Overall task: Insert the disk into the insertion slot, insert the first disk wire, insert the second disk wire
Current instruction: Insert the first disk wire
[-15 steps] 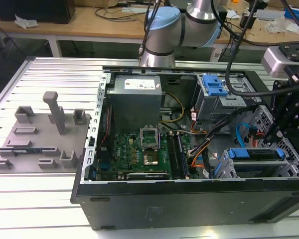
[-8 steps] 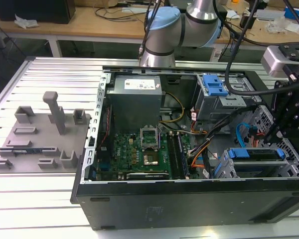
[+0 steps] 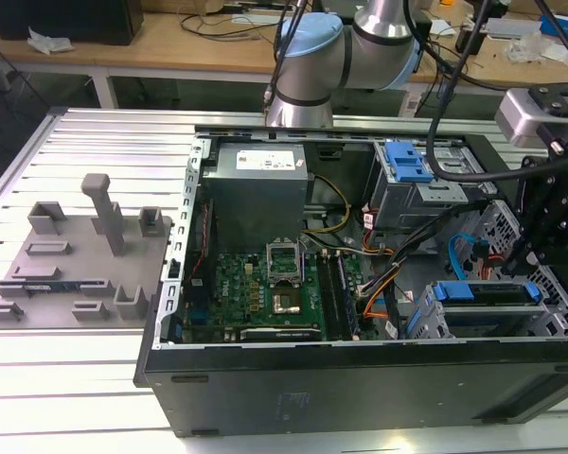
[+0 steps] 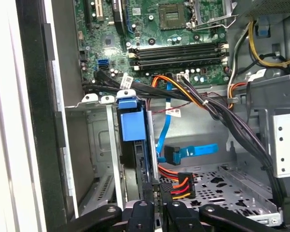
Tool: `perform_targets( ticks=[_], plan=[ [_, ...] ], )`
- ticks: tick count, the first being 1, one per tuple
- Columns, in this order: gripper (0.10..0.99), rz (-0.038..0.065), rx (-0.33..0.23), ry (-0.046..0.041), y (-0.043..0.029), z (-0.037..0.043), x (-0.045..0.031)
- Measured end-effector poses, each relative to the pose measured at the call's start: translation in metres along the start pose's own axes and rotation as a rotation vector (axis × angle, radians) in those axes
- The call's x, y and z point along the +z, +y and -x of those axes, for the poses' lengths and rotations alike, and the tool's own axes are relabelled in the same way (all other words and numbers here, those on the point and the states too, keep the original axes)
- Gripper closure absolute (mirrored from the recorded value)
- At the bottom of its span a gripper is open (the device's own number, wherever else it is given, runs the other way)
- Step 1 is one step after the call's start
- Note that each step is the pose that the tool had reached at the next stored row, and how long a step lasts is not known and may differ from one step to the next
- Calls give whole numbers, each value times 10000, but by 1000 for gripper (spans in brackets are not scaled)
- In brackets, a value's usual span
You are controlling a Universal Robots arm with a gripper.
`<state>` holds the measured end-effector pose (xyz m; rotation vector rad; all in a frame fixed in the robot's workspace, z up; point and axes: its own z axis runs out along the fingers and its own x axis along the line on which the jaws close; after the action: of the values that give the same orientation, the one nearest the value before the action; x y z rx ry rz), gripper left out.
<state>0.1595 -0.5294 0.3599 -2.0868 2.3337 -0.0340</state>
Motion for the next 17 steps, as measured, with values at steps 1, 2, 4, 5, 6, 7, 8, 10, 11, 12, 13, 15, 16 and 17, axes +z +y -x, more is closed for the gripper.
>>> perform_targets(
  ticks=[1, 2, 4, 5, 6, 7, 8, 10, 11, 12, 13, 15, 16, 17],
  plan=[
    [918, -4, -1, 47, 0, 0, 0],
    [918, -4, -2, 65, 0, 0, 1],
    [918, -4, -3, 71, -1, 0, 0],
    [918, -4, -3, 72, -1, 0, 0],
    [918, -4, -3, 72, -1, 0, 0],
    [918, -4, -3, 66, -1, 1, 0],
    [918, -2, -3, 53, 0, 1, 0],
    [918, 2, -3, 15, 2, 1, 0],
    [918, 8, -2, -32, 4, 0, 0],
    [918, 12, -2, -73, 6, 0, 0],
    [918, 16, -1, -111, 6, 0, 0],
    [918, 20, 0, -150, 7, 0, 0],
    [918, 20, 0, -150, 7, 0, 0],
    [918, 20, 0, -151, 7, 0, 0]
  ],
)
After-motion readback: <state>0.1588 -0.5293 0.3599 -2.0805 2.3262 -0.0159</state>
